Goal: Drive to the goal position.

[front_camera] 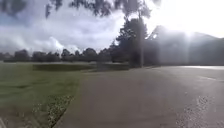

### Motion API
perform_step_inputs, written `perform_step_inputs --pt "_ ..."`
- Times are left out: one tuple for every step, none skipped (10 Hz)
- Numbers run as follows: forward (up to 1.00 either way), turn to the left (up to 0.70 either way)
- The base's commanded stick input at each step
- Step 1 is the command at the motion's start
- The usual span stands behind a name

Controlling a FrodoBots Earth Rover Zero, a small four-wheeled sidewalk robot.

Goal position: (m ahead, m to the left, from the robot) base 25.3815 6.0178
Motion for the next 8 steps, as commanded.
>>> perform_step_inputs --pt "0.7 0.0" --pt "0.7 -0.03" --pt "0.7 -0.06" --pt "0.7 -0.25" --pt "0.7 -0.24" --pt "0.7 0.0" --pt "0.7 0.0" --pt "0.7 0.0"
